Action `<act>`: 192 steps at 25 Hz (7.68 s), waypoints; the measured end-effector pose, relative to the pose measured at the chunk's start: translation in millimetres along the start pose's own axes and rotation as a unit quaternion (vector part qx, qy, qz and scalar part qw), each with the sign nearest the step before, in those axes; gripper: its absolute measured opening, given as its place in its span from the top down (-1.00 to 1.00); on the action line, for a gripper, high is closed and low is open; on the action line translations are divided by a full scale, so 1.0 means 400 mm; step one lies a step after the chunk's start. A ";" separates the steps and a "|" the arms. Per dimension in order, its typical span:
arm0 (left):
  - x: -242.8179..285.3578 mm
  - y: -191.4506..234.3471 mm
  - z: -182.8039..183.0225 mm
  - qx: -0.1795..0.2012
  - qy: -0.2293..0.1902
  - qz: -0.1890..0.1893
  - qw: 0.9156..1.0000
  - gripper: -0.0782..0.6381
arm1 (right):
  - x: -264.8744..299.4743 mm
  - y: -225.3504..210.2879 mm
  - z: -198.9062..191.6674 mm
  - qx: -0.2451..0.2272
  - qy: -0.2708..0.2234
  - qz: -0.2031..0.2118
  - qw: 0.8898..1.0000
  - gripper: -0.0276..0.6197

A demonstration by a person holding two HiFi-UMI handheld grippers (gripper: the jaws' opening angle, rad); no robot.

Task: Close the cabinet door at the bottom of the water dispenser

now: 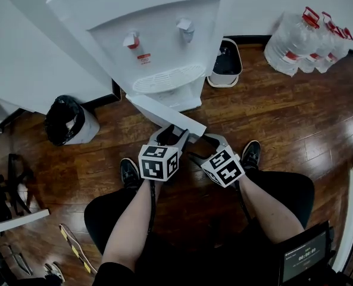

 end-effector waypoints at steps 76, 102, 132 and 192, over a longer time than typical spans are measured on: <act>0.247 0.250 0.003 -0.011 0.077 0.193 0.978 0.04 | 0.182 -0.386 0.289 0.024 -0.027 -0.160 0.986 -0.10; 0.258 0.257 0.008 -0.018 0.078 0.197 0.977 0.06 | 0.200 -0.407 0.316 0.008 -0.032 -0.156 0.987 -0.10; -0.121 -0.057 0.253 0.003 -0.079 0.072 0.994 0.25 | -0.203 -0.111 0.344 0.144 -0.176 -0.032 0.973 0.30; -0.623 -0.495 -0.235 0.058 -0.170 0.069 0.981 0.25 | -0.572 0.449 -0.215 0.066 -0.340 -0.070 0.935 0.90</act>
Point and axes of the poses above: the fingertips, and each gripper's own axes: x forward along the fingers, y to its left, z out of its top, the point moved 5 cm from there along -x, backward along the fingers, and after that the axes turned 10 degrees about x, right-handed, at the moved point
